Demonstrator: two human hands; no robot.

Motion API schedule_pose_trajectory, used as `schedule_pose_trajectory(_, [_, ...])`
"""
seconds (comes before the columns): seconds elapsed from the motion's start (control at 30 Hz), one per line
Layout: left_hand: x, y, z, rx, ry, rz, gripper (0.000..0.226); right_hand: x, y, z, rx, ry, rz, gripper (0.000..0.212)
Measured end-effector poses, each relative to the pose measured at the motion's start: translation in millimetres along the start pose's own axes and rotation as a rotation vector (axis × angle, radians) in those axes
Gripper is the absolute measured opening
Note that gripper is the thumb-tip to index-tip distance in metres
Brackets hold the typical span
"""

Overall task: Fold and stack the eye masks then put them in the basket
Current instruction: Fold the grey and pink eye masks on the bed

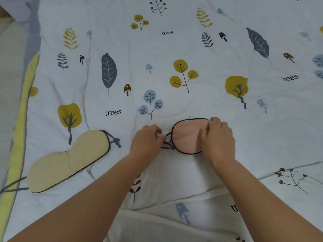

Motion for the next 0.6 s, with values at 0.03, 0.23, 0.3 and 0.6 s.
schedule_pose_trajectory(0.03, [-1,0,3,0.009,0.001,-0.003,0.027,-3,-2,3,-0.022,0.023,0.025,0.046])
schedule_pose_trajectory(0.23, [-16,-2,21,0.046,-0.026,-0.002,0.023,-11,-23,30,-0.248,0.029,0.153,0.034])
schedule_pose_trajectory(0.3, [-25,-6,27,0.038,-0.034,-0.002,0.023,-7,-34,42,-0.384,-0.037,0.142,0.028])
schedule_pose_trajectory(0.6, [-72,-63,52,-0.059,0.002,-0.066,0.022,20,-99,83,-0.683,-0.199,0.172,0.023])
Point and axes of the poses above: each hand's wrist, its own z-axis away from the middle knuckle, its own x-axis out of the palm, y = z × x, the point moved 2 cm from there along -z, towards the middle knuckle, and after that the axes turned 3 degrees about y, right-handed, at the moved point
